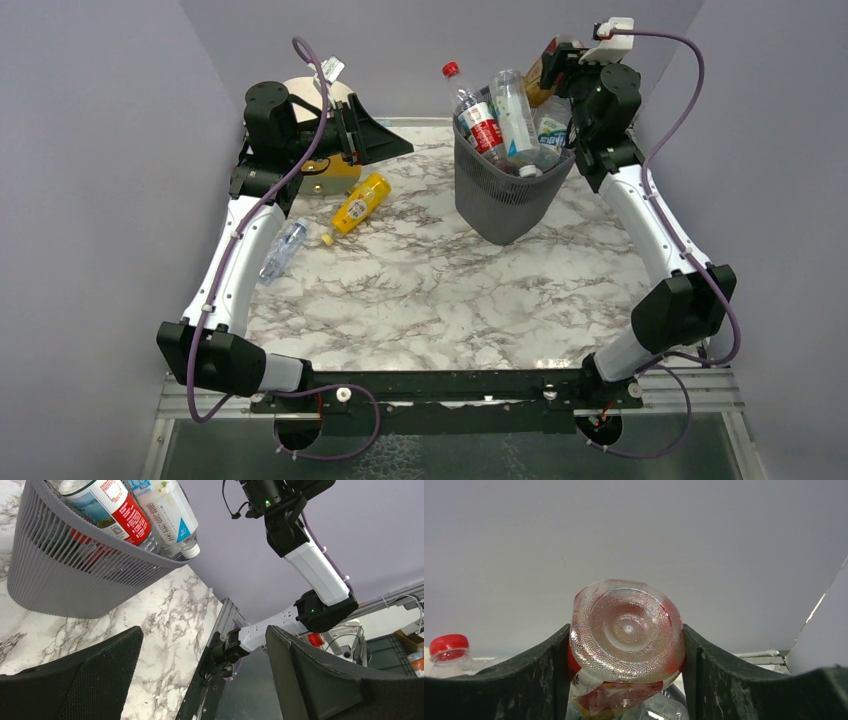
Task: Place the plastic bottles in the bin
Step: Place the plastic bottle in the trash bin.
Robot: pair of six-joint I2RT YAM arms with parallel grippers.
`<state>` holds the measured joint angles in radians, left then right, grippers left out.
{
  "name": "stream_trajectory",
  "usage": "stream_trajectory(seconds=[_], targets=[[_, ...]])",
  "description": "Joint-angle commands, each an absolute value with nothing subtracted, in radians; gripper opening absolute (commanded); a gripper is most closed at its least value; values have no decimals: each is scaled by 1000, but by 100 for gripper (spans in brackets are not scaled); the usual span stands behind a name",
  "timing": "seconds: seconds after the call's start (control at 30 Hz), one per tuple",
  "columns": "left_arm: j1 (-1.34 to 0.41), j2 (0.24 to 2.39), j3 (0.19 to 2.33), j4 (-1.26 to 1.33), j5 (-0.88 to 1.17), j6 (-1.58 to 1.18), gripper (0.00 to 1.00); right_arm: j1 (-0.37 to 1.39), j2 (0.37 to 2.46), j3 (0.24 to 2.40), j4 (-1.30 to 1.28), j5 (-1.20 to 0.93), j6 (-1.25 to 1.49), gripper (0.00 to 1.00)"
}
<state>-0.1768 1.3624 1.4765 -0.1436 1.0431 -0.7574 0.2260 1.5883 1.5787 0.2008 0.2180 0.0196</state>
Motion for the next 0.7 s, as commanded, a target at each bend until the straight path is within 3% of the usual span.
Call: stream_trajectory(seconds=[0.0,0.1,0.67], targets=[[-172,1351,1467,-117,1040,-749,99,233,1526,1532,247,151,-16,58],[-172,1349,1464,-115,1039,-750,99,236,1515,1519,246,139,-25,68],[-172,1335,1438,-108,1034,-752,99,239,1446,1483,270,70,-15,89]])
